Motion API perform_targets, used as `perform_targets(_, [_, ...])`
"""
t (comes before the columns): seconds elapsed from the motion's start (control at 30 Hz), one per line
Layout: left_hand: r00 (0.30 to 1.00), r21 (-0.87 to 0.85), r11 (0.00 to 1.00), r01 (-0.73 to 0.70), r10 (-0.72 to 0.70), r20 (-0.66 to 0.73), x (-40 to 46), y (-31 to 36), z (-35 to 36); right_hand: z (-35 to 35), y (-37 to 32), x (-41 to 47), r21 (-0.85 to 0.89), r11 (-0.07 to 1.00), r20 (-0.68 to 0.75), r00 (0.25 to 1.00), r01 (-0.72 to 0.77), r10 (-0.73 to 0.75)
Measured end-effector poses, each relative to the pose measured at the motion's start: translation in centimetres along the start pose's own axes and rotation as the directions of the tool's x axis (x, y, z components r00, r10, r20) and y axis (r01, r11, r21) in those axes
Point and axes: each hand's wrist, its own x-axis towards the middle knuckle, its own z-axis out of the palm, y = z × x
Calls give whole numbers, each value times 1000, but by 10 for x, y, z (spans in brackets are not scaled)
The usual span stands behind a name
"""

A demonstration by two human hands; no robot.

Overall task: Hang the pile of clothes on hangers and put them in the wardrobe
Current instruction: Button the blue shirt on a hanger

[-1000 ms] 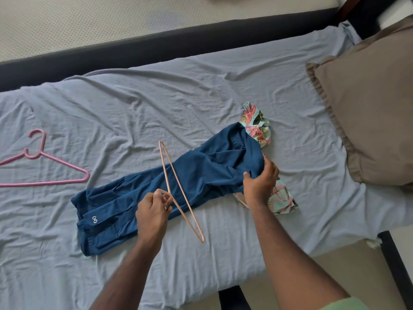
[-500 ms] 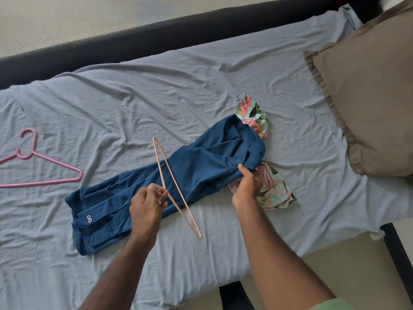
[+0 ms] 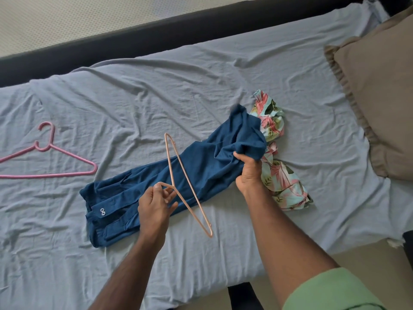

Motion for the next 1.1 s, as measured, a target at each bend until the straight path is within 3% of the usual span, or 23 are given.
perform_targets(0.13, [1000,-64,998,19,-20,-16,1,2,-7,5,-8,-5,-50,993,136,984,-110,116])
perform_targets(0.33, [998,-121,991,56,-58,-13,2,6,-21,22,-5,-20,-70,989,275,950,-131,146])
perform_targets(0.53, [996,-171,982,83,-86,-7,3,7,-36,17,-10,-15,195,972,162,982,-131,100])
perform_targets(0.67, [996,-172,981,90,-90,6,5,7,-41,1,-10,-10,166,980,158,984,-113,87])
perform_targets(0.77, [995,-159,983,96,-93,24,4,7,-37,-9,-10,-4,99,988,76,991,-116,109])
perform_targets(0.87, [996,-140,987,84,-82,22,3,8,-34,-20,-5,1,-22,991,-121,984,-133,129])
perform_targets(0.93, [997,-155,985,77,-74,23,3,9,-39,-28,2,3,-254,961,-346,938,-108,14])
perform_targets(1.0, [998,-174,982,67,-65,15,4,9,-48,-35,10,-1,-655,744,-489,823,-129,-289])
perform_targets(1.1, [997,-202,978,54,-62,-36,6,7,-70,-30,28,-26,-886,462,-319,748,-19,-581])
